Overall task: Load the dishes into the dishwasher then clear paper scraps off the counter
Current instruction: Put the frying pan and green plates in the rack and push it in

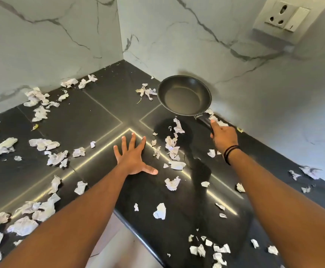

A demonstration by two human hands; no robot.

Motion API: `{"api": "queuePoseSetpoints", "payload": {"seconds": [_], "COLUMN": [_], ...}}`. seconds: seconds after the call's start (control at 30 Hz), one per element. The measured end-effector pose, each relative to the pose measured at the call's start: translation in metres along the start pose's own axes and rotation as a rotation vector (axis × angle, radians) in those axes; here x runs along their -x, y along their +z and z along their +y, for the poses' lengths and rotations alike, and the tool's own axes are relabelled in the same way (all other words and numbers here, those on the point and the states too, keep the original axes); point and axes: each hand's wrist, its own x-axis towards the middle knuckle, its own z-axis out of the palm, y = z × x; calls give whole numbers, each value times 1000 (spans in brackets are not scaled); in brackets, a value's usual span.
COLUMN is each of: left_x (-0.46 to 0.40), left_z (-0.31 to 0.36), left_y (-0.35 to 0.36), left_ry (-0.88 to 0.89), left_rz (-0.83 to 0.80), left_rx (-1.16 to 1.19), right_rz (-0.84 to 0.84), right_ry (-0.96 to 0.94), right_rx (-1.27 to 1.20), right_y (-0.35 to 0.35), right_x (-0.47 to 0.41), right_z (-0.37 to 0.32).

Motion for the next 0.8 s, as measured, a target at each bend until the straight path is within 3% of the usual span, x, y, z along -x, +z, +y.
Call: {"api": "queuePoseSetpoints", "payload": {"seconds": [0.2, 0.3, 0.4, 0.53, 0.73, 0.8], "left_x": [1, 0, 6, 31, 93, 114], "left_z": [5, 31, 76, 142, 222, 244], "left_y": [-13, -34, -52, -61, -47, -37], "left_ry": [-26, -50, 27, 67, 117, 127], "left_rz": [-2, 169, 242, 163, -7, -30], "left_rx": [-67, -121, 277, 789, 910, 934], "right_rz": [23, -2, 24, 25, 48, 109], "right_ry": [-10, 17, 23, 56, 55, 122], "right_rx": [85, 91, 114, 144, 200, 113], "right_y": [-67, -104, -137, -179, -246, -270], "right_x": [42, 66, 92, 125, 183, 205], "right_z": [20, 38, 56, 73, 115, 128]}}
